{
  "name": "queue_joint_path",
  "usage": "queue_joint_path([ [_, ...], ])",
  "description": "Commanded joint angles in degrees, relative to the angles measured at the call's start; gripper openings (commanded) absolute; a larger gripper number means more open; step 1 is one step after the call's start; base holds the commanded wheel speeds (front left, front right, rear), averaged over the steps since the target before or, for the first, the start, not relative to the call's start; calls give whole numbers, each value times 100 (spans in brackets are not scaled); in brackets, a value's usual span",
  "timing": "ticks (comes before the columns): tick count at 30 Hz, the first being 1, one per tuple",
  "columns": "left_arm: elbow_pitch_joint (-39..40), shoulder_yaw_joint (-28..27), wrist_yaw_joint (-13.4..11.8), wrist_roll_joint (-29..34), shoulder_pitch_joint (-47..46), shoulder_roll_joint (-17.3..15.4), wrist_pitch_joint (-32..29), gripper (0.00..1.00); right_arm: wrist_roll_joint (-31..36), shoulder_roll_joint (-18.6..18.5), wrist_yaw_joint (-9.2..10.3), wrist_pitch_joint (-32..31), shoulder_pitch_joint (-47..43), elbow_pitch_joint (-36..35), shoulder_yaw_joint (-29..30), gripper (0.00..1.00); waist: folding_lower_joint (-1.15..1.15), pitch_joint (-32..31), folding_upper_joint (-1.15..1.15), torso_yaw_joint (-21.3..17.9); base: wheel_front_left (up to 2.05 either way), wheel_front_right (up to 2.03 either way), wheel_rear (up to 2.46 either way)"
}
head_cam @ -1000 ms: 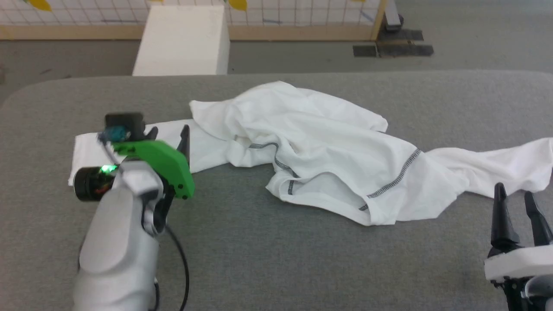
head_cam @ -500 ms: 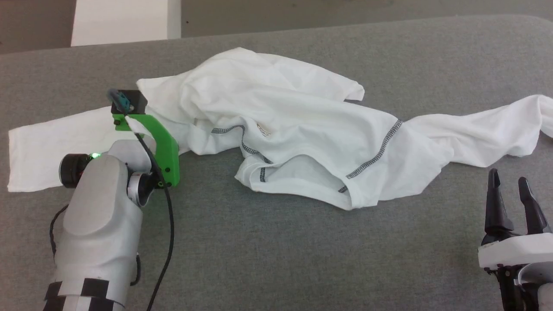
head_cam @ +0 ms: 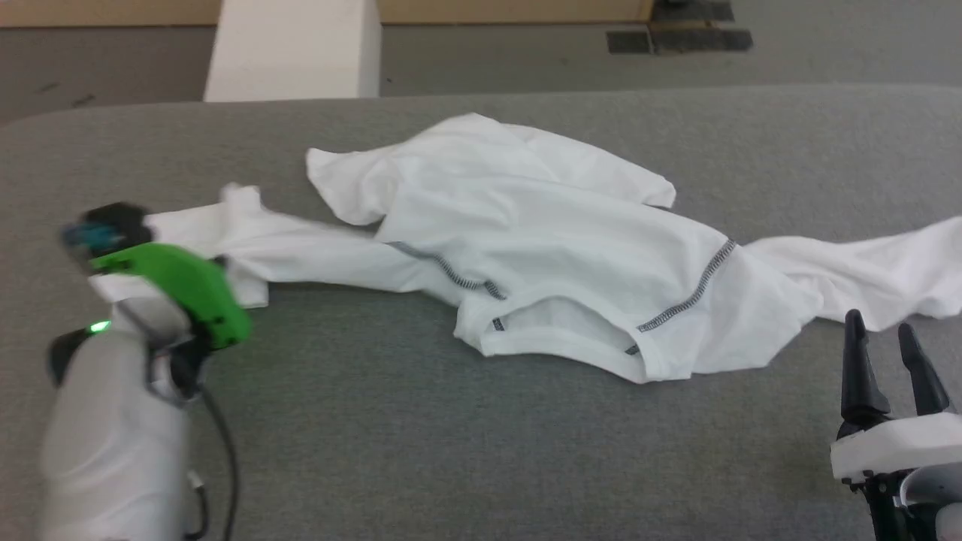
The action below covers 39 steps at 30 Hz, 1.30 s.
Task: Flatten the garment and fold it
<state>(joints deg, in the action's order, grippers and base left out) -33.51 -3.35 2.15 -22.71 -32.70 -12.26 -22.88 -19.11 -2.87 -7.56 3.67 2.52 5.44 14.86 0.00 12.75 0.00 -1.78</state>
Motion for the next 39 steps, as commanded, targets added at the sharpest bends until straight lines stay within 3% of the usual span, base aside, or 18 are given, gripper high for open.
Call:
queue_joint_path([
  [1, 122, -203, -135, -70, 186, -214, 54, 0, 31, -1, 8, -30, -78, -28, -3, 100, 0, -469, 0, 485, 0, 0, 0],
  [6, 543, -748, -564, -194, 610, -597, 37, 0, 88, -1, 8, -110, -154, -116, 47, 100, 0, -500, 0, 655, 0, 0, 0],
  [8, 623, -898, -689, -276, 753, -606, 7, 0, 107, -1, 8, -136, -158, -139, 55, 100, 0, -489, 0, 687, 0, 0, 0],
  [9, 668, -951, -722, -330, 813, -572, 3, 26, 109, -1, 8, -149, -159, -146, 52, 100, 0, -484, 0, 696, 0, 0, 0],
  [10, 731, -961, -748, -334, 893, -544, 27, 100, 112, -1, 8, -161, -161, -149, 46, 100, 0, -487, 0, 700, 0, 0, 0],
  [13, 1050, -1072, -703, -473, 1043, -361, 392, 100, 109, -1, 8, -191, -161, -141, 27, 100, 0, -504, 0, 684, 0, 0, 0],
  [17, 1793, -1174, -547, -264, 1412, -206, 1848, 100, 83, -1, 8, -371, -169, -88, -82, 100, 0, -536, 0, 604, 0, 0, 0],
  [20, 2213, -914, -405, 172, 1907, 6, 3020, 100, 219, -1, 8, -928, -272, -10, -281, 100, 0, -562, 0, 573, 0, 0, 0],
  [22, 2330, -654, -362, 430, 2276, 217, 3488, 100, 364, -1, 8, -1415, -317, -24, -430, 100, 0, -571, 0, 564, 0, 0, 0],
  [26, 2470, -320, -375, 642, 2808, 609, 3722, 100, 756, -1, 8, -2344, -212, -137, -818, 100, 0, -552, 0, 551, 0, 0, 0],
  [30, 2420, -176, -376, 588, 3032, 779, 3767, 100, 1232, -1, 8, -3312, 157, -82, -1379, 100, 0, -506, 0, 559, 0, 0, 0],
  [39, 2248, 37, -337, 545, 2856, 875, 3785, 100, 2037, -1, 8, -3783, 1076, 1000, -1719, 100, 0, -363, 0, 797, 0, 0, 0],
])
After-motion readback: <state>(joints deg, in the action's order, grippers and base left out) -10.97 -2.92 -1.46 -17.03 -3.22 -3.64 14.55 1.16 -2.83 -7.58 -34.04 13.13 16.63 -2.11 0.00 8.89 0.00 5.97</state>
